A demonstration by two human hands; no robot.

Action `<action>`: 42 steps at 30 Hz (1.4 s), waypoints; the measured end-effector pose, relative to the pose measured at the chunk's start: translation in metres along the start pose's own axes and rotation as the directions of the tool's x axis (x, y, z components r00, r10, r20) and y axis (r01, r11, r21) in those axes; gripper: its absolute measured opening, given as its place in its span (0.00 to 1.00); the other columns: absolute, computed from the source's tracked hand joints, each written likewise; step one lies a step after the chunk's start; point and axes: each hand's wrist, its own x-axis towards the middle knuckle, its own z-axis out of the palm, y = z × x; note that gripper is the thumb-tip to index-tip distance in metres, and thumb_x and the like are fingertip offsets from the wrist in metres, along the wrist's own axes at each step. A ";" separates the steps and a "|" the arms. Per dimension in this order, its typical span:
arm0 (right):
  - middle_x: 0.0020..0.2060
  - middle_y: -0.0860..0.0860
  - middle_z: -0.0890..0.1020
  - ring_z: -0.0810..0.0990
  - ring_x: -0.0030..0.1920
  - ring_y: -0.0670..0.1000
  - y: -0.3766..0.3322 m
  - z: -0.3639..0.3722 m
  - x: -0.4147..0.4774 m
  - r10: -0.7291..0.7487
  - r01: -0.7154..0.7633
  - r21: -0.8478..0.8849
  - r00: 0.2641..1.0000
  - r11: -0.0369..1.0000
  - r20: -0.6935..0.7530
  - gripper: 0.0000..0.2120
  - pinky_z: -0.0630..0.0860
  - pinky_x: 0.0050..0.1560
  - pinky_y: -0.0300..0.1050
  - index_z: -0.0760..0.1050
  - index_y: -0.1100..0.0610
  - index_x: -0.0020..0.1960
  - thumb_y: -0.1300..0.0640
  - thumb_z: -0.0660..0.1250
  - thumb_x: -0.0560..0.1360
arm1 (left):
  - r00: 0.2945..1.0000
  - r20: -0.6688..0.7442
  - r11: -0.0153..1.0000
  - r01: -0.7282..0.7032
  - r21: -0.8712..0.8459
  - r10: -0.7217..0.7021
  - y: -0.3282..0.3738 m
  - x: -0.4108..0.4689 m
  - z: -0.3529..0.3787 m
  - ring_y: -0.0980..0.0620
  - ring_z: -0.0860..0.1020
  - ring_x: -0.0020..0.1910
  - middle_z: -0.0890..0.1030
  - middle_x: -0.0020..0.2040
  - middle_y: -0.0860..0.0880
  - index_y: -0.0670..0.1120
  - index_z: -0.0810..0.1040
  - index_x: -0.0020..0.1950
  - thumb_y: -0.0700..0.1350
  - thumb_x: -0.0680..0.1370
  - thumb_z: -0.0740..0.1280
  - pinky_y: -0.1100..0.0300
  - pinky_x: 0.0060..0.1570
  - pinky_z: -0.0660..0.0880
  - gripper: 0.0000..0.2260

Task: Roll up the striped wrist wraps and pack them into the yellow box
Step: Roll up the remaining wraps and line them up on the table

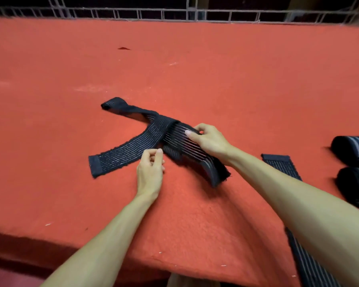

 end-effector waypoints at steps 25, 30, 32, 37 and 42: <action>0.26 0.45 0.77 0.74 0.26 0.44 0.046 -0.121 -0.108 0.166 0.055 -0.420 0.866 0.906 0.472 0.19 0.73 0.35 0.40 0.82 0.54 0.36 0.41 0.66 0.76 | 0.854 0.493 0.724 -0.446 0.526 0.167 0.034 -0.061 0.034 0.53 0.68 0.57 0.73 0.50 0.56 0.54 0.79 0.51 0.43 0.78 0.65 0.59 0.58 0.60 0.07; 0.31 0.49 0.80 0.77 0.30 0.47 0.055 -0.091 -0.075 0.123 0.055 -0.448 0.926 0.892 0.358 0.11 0.75 0.33 0.40 0.79 0.55 0.39 0.50 0.68 0.77 | 0.784 0.557 0.585 -0.595 0.551 0.273 0.025 -0.029 0.028 0.53 0.66 0.66 0.74 0.61 0.54 0.52 0.78 0.61 0.48 0.77 0.68 0.60 0.63 0.59 0.12; 0.33 0.50 0.81 0.77 0.32 0.45 0.061 -0.078 -0.063 0.145 0.043 -0.489 0.929 0.871 0.340 0.11 0.77 0.40 0.42 0.80 0.55 0.41 0.50 0.68 0.77 | 0.701 0.692 0.476 -0.675 0.564 0.175 0.024 -0.013 0.031 0.52 0.64 0.71 0.71 0.69 0.52 0.53 0.74 0.68 0.57 0.75 0.69 0.55 0.69 0.58 0.23; 0.38 0.49 0.80 0.77 0.38 0.48 0.077 -0.049 -0.055 0.162 0.019 -0.483 0.930 0.875 0.331 0.10 0.70 0.40 0.41 0.73 0.51 0.40 0.48 0.70 0.75 | 0.596 0.782 0.088 -0.802 0.591 0.182 0.023 0.007 0.044 0.53 0.72 0.62 0.76 0.61 0.56 0.58 0.73 0.67 0.64 0.76 0.62 0.52 0.59 0.60 0.21; 0.34 0.45 0.78 0.75 0.36 0.44 0.075 -0.045 -0.060 0.202 -0.064 -0.410 0.932 0.910 0.301 0.21 0.70 0.39 0.39 0.72 0.53 0.43 0.35 0.68 0.72 | 0.573 0.704 0.181 -0.813 0.554 0.419 0.014 0.019 0.049 0.46 0.79 0.46 0.84 0.46 0.50 0.52 0.81 0.52 0.53 0.81 0.59 0.52 0.48 0.66 0.12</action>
